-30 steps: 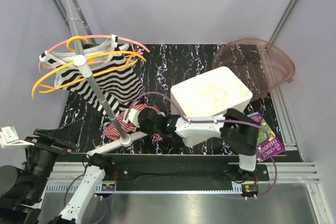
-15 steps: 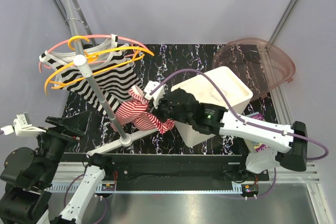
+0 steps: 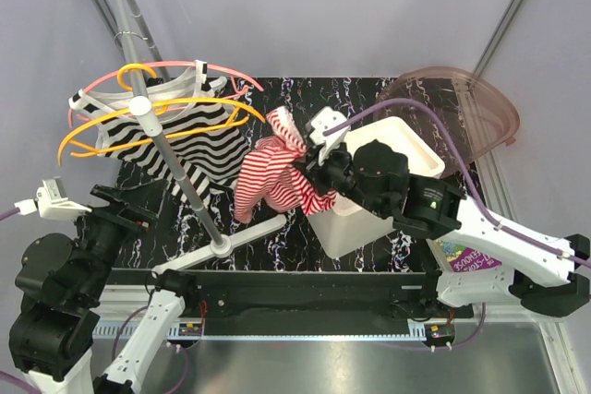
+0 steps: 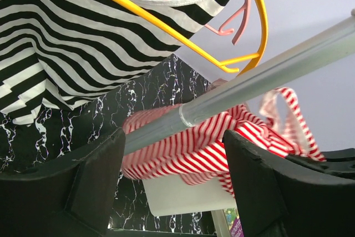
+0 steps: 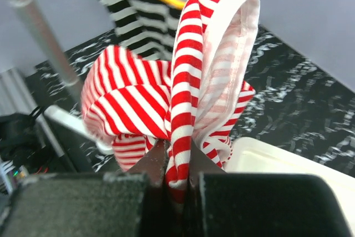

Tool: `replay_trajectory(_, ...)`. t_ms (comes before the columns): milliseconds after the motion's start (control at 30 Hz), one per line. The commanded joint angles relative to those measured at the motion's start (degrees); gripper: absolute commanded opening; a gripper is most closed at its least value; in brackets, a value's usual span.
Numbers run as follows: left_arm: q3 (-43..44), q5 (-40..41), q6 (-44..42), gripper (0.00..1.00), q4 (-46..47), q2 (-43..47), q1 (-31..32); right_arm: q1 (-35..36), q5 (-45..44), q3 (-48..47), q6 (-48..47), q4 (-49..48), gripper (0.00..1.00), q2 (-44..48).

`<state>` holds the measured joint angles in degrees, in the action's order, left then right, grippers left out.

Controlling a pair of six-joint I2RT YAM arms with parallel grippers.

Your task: Remove the tank top from the hanger

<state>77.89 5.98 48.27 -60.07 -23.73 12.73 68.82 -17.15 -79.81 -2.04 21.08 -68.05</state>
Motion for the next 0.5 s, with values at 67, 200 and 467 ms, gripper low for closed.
replay_trajectory(67, -0.2, -1.1, -0.5, 0.74, 3.8, -1.8, 0.2, -10.1, -9.7, -7.5, 1.0, 2.1, 0.0, 2.6)
replay_trajectory(200, -1.4, -1.8, 0.8, 0.74, 3.7, -1.2, 0.2, -22.5, -3.8, -12.4, 1.7, 2.4, 0.0, 1.7)
replay_trajectory(467, -3.2, -3.4, 3.1, 0.73, 3.6, -1.0, 0.2, -45.2, -0.1, -26.0, 7.8, 1.7, 0.0, -9.9)
